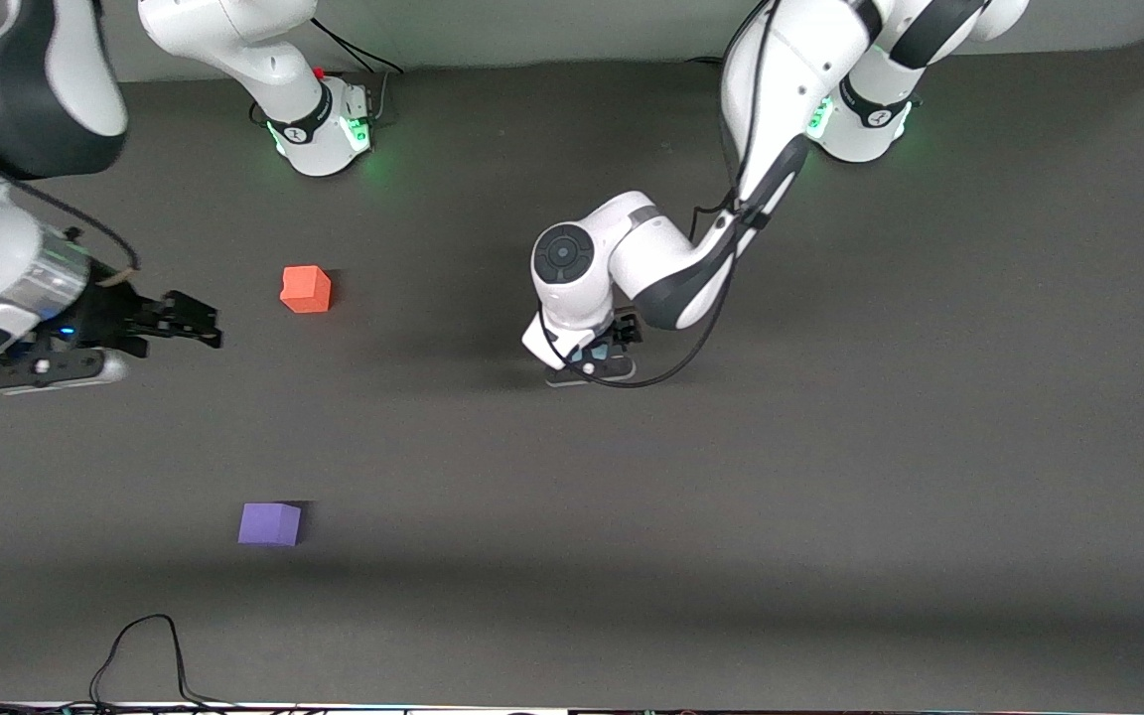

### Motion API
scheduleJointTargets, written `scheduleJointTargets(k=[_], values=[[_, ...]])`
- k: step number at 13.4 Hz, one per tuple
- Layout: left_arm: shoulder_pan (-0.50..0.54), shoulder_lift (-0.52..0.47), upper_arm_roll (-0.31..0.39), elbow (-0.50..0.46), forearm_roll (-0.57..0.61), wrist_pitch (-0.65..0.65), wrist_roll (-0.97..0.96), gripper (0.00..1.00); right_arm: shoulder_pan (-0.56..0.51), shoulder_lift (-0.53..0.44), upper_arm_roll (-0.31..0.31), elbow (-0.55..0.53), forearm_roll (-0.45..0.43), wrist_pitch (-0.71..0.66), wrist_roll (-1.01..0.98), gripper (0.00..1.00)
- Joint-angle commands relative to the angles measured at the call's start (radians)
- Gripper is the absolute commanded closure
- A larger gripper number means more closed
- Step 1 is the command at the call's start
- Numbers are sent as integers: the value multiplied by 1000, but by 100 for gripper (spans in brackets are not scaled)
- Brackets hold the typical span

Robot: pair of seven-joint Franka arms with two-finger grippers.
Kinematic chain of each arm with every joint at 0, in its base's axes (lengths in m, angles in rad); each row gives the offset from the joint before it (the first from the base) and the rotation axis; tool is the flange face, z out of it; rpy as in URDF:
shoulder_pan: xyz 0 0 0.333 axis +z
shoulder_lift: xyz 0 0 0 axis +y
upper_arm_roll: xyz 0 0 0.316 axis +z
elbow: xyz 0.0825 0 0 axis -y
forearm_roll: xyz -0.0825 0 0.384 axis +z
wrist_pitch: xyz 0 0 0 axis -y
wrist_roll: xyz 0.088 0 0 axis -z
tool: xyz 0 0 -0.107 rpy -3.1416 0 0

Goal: Place blue block between orange and purple blocks
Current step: 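Lift the blue block with the left gripper and carry it toward the right gripper, then grasp the blue block with the right gripper while the left gripper releases it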

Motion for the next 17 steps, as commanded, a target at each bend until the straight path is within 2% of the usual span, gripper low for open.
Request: scheduleJointTargets(k=[1, 3, 5, 7, 9, 12, 15, 17], values=[[119, -174, -4, -27, -114, -161, 189, 0, 123, 62, -7, 36, 24, 26, 83, 0], [269, -247, -4, -27, -179, -264, 352, 0, 217, 118, -7, 52, 93, 73, 170, 0], [417, -278, -2, -27, -181, -350, 508, 0, 338, 193, -7, 52, 151, 179, 288, 0], [570, -292, 2, -25, -170, -409, 700, 0, 453, 294, -7, 53, 139, 327, 455, 0], [704, -311, 4, -25, -155, -415, 843, 0, 544, 384, -8, 55, 139, 424, 511, 0], [804, -378, 4, -36, -131, -420, 931, 0, 625, 488, -10, 52, 138, 524, 580, 0], [822, -465, 5, -54, -98, -473, 954, 0, 664, 568, -8, 50, 141, 584, 656, 0], [835, -548, 2, -113, -107, -475, 956, 0, 682, 602, -8, 50, 145, 610, 677, 0]])
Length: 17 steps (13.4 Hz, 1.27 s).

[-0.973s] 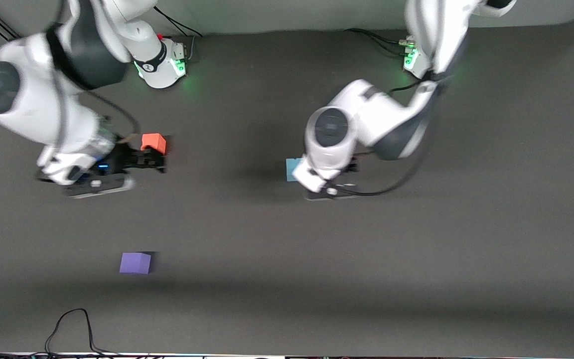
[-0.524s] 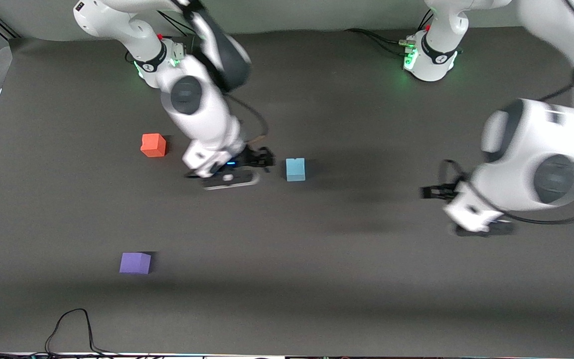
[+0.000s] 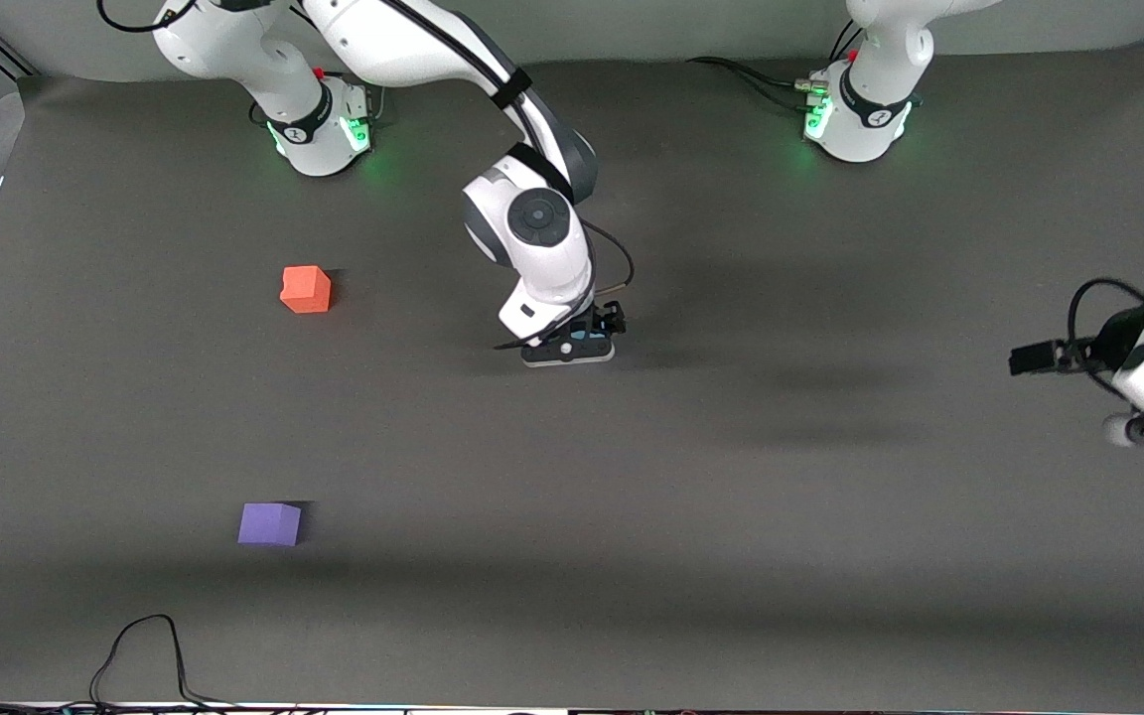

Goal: Place blue block between orange and purple blocks
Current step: 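Hold the blue block with the right gripper while the left gripper returns to rest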

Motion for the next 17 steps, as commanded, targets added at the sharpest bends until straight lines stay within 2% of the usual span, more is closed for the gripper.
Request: scheduleJointTargets(k=[1, 6, 9, 11, 12, 14, 17], values=[[14, -141, -10, -129, 9, 5, 20, 0, 30, 45, -16, 28, 17, 25, 43, 0], [14, -200, -12, -178, -3, 16, 20, 0, 30, 56, -13, -7, 26, 65, 44, 0], [14, -201, -12, -177, -9, 21, 20, 0, 31, 67, -13, -10, 88, 99, 44, 5], [-45, -201, 40, -177, -9, 22, 21, 0, 39, 72, -12, -12, 88, 99, 44, 8], [-128, -201, 124, -175, -9, 22, 21, 0, 52, 72, -13, -15, 88, 99, 44, 13], [-245, -201, 228, -174, -11, 24, 21, 0, 53, 72, -13, -29, 88, 99, 41, 33], [-250, -200, 244, -168, -47, 22, 27, 0, 49, 70, -15, -29, 88, 99, 27, 50]])
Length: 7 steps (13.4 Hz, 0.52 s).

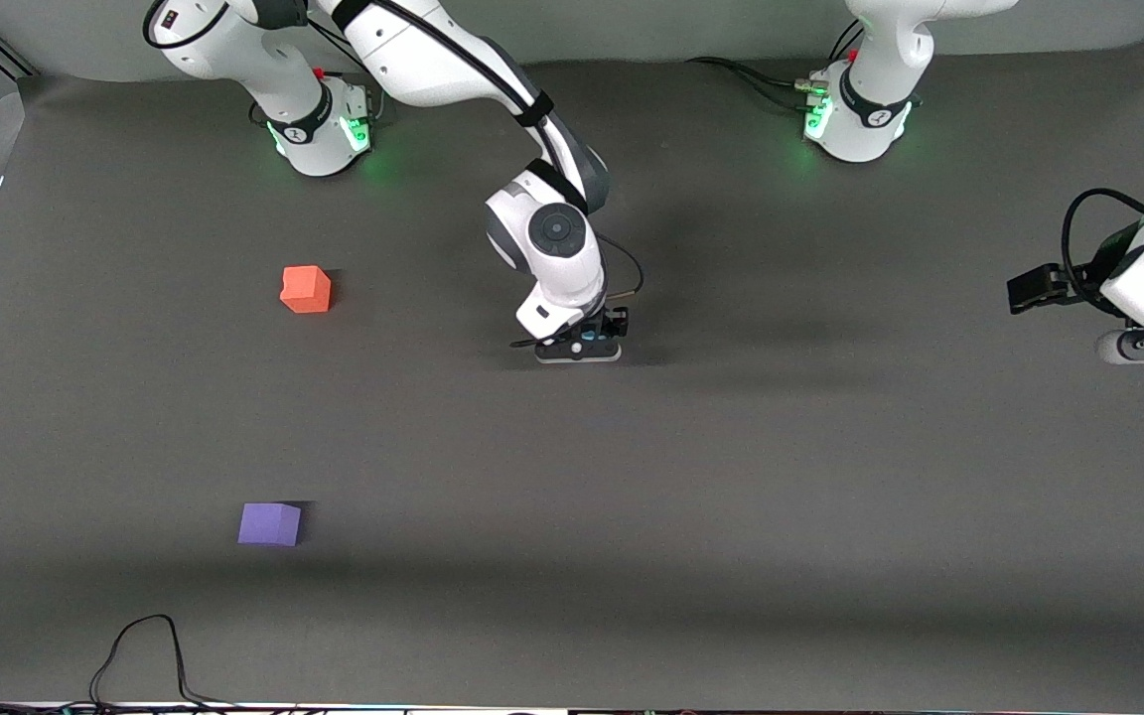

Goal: Place blue block between orange and purple blocks
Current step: 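Hold the blue block with the right gripper while the left gripper returns to rest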

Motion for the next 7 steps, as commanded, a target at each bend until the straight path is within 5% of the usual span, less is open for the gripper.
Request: scheduleJointTargets(k=[1, 7], values=[[-15, -27, 29, -18, -28, 13, 34, 0, 6, -1, -14, -7, 21, 13, -3, 52], [-27, -29, 45, -18, -33, 16, 40, 0, -5, -110, -86, -2, 21, -136, -65, 52]])
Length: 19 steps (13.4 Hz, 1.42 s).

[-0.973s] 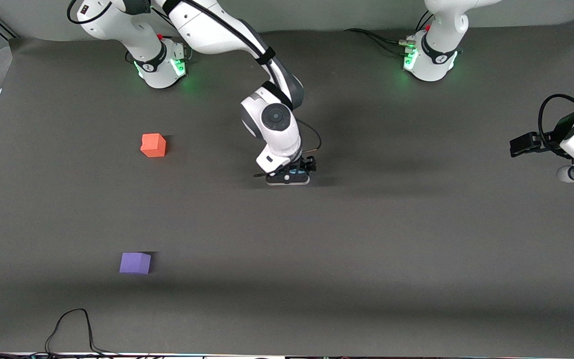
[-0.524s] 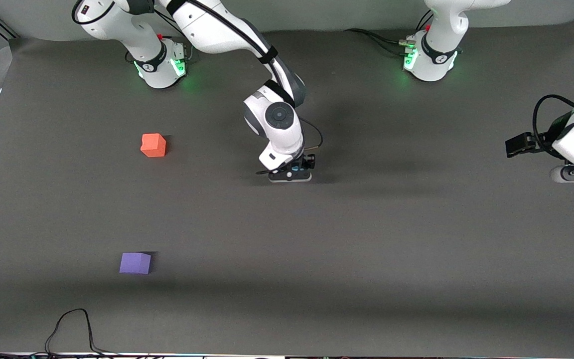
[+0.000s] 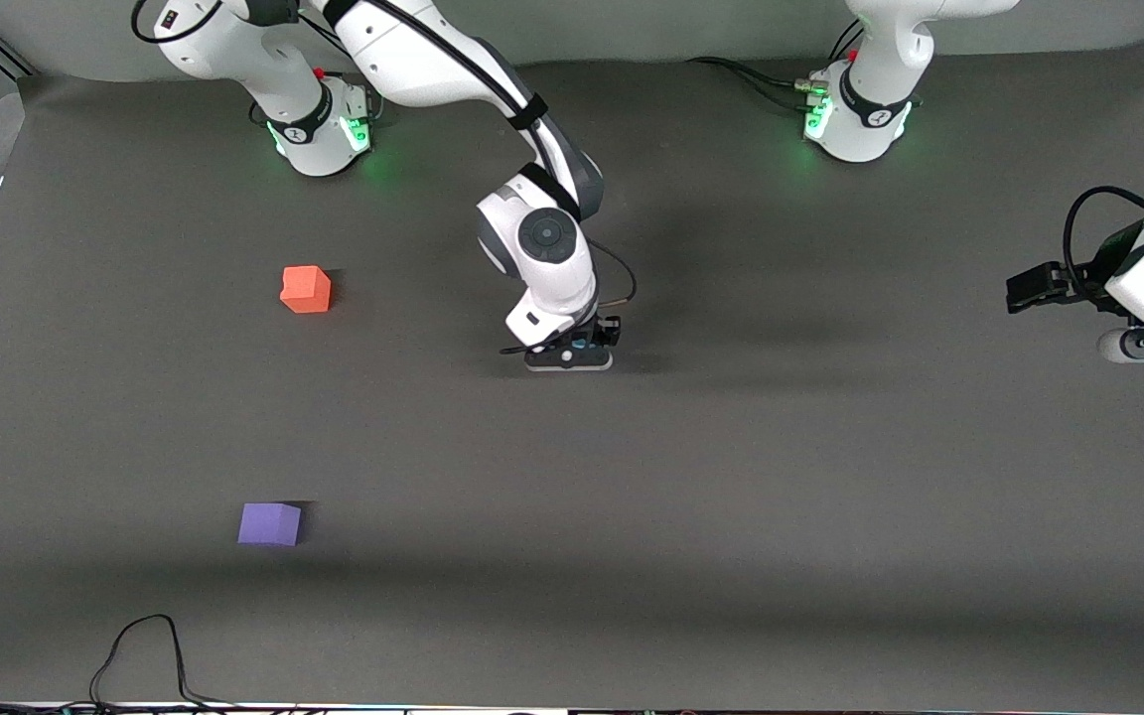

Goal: Place blue block between orange and purple blocks
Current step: 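Carry the blue block with the right gripper toward the orange and purple blocks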

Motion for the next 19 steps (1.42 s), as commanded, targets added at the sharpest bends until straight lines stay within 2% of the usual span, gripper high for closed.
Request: scheduleJointTargets(k=[1, 3, 8, 12, 13, 15, 18, 19], values=[[-24, -28, 25, -16, -13, 12, 20, 0, -1, -113, -64, -16, 21, -128, -71, 52], [-33, -28, 23, -12, -13, 3, 20, 0, -1, -192, -154, -18, 21, -231, -127, 52], [-29, -31, 19, -9, -34, -5, 22, 0, 4, -351, -430, -21, 18, -464, -395, 52], [-30, -32, 26, -5, -47, -15, 43, 0, 7, -460, -662, -106, 11, -529, -642, 52], [-30, -32, 26, -5, -45, -17, 43, 0, 4, -466, -720, -148, 11, -514, -719, 52], [-30, -34, 25, -5, -45, -17, 43, 0, -4, -456, -788, -244, 21, -404, -860, 52], [-30, -35, 25, -5, -45, -17, 43, 0, -15, -438, -785, -434, 29, -163, -962, 52], [-29, -35, 25, -5, -45, -17, 43, 0, -13, -395, -776, -468, 43, -112, -1024, 52]])
